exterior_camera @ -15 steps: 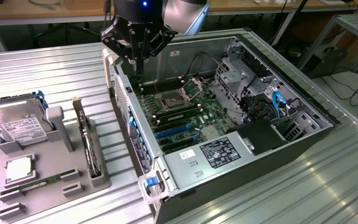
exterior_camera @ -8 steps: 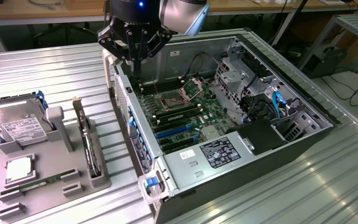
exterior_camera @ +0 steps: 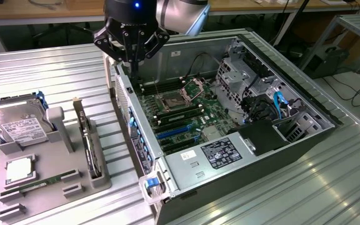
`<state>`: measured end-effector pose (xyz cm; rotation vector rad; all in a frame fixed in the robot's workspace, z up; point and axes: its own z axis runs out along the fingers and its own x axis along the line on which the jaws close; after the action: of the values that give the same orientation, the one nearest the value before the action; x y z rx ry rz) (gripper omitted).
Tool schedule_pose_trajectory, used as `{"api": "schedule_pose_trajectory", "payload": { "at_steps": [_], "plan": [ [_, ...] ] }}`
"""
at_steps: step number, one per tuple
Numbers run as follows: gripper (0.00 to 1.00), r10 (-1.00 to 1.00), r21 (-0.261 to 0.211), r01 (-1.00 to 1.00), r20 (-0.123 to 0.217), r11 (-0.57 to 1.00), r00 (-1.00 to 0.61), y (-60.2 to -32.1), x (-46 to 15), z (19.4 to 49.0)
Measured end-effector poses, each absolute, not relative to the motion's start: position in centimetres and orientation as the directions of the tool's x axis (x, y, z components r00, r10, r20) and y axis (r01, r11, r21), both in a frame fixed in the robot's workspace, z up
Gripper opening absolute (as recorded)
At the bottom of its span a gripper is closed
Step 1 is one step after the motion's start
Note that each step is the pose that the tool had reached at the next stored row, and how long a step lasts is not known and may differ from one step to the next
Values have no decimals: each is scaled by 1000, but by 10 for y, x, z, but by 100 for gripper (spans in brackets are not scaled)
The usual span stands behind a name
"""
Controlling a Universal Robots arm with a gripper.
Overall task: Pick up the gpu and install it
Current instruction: 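Reach for the gpu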
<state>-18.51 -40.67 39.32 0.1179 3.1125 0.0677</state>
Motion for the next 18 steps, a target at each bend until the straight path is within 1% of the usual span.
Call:
{"api": "schedule_pose_trajectory", "payload": {
  "at_steps": [18],
  "plan": [
    [11, 76, 44, 75, -25, 996, -997, -412, -197, 393]
  ]
}}
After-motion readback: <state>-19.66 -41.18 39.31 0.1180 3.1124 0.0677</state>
